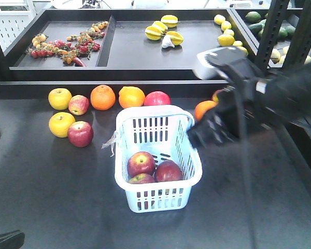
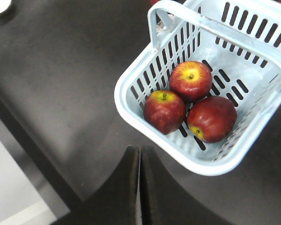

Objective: Pick three apples into basket with both arms
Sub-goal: 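Withdraw the right gripper up and away from the basket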

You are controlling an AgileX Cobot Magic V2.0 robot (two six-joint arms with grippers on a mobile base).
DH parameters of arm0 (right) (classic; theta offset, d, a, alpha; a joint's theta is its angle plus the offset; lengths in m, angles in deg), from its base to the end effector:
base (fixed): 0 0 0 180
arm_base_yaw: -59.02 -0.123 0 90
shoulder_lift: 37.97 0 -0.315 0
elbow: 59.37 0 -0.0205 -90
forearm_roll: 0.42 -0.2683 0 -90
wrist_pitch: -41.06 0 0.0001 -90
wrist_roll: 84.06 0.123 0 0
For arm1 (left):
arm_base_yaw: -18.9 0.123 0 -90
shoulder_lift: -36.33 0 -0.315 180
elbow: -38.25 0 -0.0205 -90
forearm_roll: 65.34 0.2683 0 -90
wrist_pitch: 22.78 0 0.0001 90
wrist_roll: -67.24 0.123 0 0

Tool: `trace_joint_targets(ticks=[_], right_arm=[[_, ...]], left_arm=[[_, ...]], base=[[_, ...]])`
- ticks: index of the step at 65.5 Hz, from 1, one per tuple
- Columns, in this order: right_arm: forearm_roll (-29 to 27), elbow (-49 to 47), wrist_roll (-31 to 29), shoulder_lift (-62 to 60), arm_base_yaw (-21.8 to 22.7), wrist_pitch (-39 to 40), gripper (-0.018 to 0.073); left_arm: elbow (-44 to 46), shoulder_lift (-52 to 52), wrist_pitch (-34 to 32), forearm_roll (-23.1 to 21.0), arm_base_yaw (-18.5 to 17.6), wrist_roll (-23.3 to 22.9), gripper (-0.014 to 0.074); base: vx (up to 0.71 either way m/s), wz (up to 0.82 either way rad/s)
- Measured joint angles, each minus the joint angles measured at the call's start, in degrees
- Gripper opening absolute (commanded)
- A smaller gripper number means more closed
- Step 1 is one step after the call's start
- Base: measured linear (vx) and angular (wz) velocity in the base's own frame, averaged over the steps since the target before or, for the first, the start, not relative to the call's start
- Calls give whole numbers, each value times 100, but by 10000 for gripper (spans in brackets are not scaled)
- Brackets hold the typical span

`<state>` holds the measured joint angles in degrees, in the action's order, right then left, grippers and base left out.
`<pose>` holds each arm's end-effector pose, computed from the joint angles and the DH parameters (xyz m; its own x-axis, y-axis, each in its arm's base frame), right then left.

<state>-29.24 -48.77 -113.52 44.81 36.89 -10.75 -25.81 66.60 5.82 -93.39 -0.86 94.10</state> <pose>0.2606 0.1563 0.3511 -0.6070 -0.4319 -0.6672 -0.6917 0.7005 0.1758 0.0854 -0.0602 0.2219 -0.4547 0.1957 -0.8689 0.5273 0.8454 -0.0856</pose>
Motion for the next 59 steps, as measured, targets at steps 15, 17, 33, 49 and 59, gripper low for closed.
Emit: trace_joint_targets(ticks=[15,17,33,49,59], right_arm=[[-6,1793,-209,-1721,0,712,-5],[-6,2030,-209,-1932,0,852,-5],[70,4129,-209,-3634,0,1865,-5],[-8,5150,-127,-4591,0,2580,-5],[-7,5208,-120,-4710,0,2766,-5]], left_arm=[[0,0,0,0,0,0,-6],[0,0,0,0,0,0,-6],[0,0,0,0,0,0,-6],[0,0,-5,0,0,0,-6],[0,0,-5,0,0,0,-6]], base=[[0,0],[0,0],[0,0],[0,0],[0,0]])
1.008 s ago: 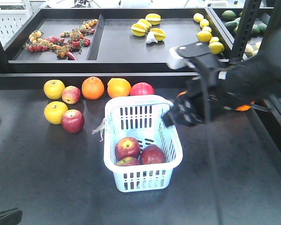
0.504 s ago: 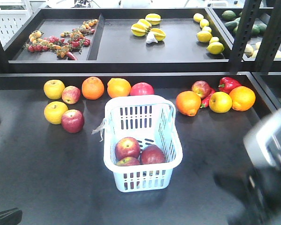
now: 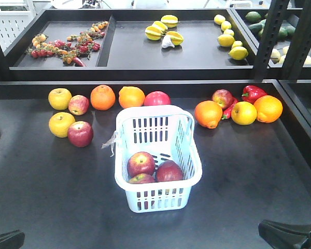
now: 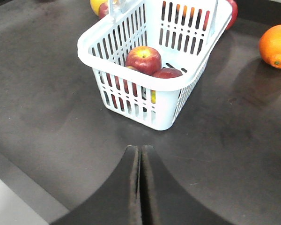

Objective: Pick three apples into basket with both arms

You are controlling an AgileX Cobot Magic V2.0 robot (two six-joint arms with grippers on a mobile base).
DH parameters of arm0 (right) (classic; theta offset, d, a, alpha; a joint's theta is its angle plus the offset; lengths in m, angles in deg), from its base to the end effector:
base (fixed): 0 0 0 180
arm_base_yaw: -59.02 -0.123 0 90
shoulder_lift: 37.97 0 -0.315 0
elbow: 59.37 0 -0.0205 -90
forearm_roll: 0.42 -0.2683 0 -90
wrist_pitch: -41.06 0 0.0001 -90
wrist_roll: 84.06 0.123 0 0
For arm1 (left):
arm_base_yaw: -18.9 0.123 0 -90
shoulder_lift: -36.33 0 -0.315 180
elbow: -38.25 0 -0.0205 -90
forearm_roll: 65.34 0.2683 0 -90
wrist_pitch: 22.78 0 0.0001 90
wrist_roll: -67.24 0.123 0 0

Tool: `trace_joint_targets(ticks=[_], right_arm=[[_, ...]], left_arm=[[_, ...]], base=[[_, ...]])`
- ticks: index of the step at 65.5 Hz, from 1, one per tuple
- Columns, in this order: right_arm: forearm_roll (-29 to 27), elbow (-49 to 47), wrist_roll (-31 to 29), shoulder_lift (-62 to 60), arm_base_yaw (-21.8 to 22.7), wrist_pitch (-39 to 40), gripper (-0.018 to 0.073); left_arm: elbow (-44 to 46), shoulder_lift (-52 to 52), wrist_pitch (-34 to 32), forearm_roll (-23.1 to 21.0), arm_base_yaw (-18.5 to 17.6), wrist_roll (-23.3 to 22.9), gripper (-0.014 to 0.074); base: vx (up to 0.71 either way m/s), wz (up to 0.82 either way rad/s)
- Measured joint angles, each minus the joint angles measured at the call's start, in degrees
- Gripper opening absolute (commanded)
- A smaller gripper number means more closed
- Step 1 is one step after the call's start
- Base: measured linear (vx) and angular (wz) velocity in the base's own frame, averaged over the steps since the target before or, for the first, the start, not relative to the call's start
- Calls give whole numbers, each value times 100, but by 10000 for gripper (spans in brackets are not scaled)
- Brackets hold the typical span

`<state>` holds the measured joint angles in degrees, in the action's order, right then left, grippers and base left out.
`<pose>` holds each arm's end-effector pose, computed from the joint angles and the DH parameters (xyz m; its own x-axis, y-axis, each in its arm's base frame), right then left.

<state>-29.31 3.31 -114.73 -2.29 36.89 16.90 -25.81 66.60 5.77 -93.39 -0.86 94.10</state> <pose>0.0993 0.0667 0.2280 -0.4230 -0.2448 -0.8724 -0.5586 0.8285 0.0383 0.0855 -0.0601 0.2220 -0.4541 0.1953 -0.8693 0.5270 0.8456 -0.0854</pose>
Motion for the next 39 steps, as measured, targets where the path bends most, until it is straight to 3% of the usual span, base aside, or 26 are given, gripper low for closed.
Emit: trace_joint_targets(ticks=[39], right_arm=[[13,7,5,-8,0,203,-5]], left_arm=[[0,0,0,0,0,0,-6]], base=[[0,0]])
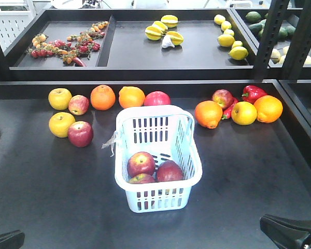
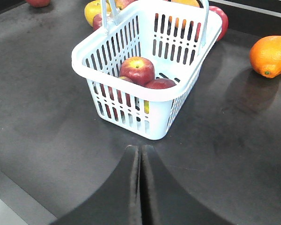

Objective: Pick three apples into basket with both arms

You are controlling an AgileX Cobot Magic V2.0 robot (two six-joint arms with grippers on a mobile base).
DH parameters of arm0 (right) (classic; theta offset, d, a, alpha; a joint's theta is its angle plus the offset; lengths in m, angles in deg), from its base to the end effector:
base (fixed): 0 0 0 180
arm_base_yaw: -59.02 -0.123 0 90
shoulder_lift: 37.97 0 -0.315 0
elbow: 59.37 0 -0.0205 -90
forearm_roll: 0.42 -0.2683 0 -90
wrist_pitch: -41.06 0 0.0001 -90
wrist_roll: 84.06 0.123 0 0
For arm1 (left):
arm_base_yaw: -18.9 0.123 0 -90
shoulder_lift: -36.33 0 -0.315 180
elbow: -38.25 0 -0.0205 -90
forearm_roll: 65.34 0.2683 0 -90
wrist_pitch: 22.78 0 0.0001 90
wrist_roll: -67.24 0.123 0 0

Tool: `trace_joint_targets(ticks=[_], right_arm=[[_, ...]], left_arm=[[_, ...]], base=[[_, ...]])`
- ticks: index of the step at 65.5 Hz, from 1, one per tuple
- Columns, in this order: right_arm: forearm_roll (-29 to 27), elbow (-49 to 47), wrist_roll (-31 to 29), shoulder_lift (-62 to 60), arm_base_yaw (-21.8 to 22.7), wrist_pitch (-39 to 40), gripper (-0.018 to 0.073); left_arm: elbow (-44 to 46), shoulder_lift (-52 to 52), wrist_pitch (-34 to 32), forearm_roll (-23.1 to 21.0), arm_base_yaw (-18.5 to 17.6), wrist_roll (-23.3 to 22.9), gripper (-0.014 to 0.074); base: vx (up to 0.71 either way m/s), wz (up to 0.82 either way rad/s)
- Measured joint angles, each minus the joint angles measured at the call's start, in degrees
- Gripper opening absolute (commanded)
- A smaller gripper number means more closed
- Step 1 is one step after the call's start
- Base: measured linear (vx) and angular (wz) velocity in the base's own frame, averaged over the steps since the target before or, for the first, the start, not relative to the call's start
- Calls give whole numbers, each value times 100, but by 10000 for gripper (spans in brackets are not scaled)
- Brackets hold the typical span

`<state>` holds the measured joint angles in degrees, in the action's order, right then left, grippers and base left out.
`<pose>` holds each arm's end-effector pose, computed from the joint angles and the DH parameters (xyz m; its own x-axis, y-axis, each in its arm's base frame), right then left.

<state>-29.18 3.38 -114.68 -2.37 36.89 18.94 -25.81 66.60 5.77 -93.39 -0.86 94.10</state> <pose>0.1019 0.0655 0.2309 -0.4003 -0.2307 -0.8869 -0.5454 0.8377 0.0283 0.0855 -0.0601 0.2220 -0.4541 0.1953 -0.8693 0.5270 0.8456 -0.0854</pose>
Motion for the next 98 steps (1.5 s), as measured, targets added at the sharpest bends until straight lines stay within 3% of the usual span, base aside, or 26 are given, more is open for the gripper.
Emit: trace_joint_targets(ticks=[98], right_arm=[[6,0,18,0,0,0,-5]], left_arm=[[0,0,0,0,0,0,-6]], base=[[0,0]])
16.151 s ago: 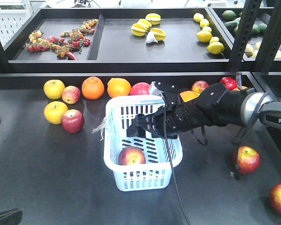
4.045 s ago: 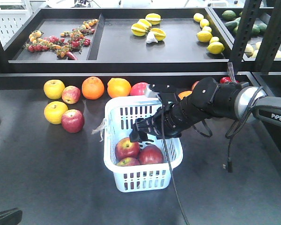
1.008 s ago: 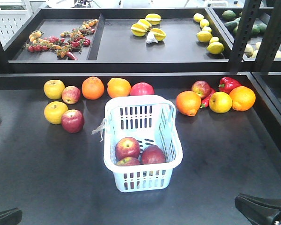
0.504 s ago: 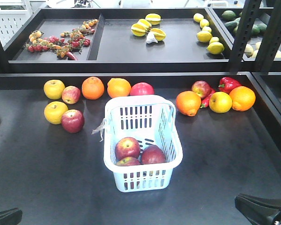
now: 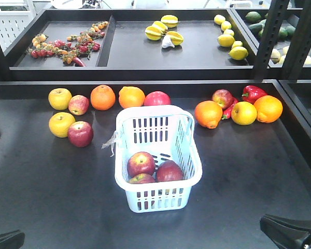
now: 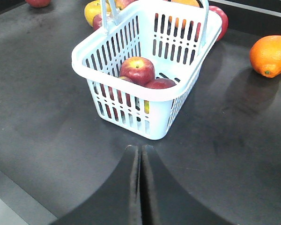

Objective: Pick three apples into basket with both arms

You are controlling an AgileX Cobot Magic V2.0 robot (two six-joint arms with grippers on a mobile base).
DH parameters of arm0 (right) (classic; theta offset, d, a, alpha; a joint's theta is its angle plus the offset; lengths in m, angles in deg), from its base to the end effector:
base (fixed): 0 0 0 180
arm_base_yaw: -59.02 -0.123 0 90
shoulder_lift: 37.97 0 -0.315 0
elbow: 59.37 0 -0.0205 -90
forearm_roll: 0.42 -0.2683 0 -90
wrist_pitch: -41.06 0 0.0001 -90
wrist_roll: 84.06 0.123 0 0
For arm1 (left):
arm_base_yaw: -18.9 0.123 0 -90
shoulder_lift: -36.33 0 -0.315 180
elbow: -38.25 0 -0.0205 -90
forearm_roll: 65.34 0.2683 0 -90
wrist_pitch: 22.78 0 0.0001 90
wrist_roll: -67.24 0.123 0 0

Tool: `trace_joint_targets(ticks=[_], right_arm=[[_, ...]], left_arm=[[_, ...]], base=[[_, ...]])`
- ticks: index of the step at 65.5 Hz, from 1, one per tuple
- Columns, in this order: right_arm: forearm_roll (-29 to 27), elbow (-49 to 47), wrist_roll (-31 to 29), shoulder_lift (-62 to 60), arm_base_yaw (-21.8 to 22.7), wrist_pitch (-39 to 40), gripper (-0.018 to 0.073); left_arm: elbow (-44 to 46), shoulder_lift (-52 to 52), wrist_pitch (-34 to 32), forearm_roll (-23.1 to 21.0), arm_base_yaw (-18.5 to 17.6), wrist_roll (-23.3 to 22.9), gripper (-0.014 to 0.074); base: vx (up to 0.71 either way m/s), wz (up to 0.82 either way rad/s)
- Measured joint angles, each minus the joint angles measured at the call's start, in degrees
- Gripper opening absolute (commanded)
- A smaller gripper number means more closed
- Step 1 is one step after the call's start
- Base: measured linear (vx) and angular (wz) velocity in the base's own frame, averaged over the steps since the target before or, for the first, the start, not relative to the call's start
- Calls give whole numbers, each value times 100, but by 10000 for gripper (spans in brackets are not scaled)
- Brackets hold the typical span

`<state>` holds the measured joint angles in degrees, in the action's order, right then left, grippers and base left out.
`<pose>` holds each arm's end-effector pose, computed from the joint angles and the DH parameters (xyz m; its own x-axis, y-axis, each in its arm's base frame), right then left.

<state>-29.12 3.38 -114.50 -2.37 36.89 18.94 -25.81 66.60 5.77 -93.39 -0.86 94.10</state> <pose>0.1019 0.0655 0.2309 -0.4016 -0.2290 -0.8867 -0.5443 0.8383 0.0300 0.0855 -0.0601 0.2220 -0.4541 0.1953 -0.8693 0.5270 0.8456 -0.0854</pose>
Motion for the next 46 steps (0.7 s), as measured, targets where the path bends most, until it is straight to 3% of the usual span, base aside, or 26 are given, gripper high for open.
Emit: trace_joint_targets(ticks=[46], right_arm=[[13,0,6,0,0,0,-5]], left_arm=[[0,0,0,0,0,0,-6]], base=[[0,0]])
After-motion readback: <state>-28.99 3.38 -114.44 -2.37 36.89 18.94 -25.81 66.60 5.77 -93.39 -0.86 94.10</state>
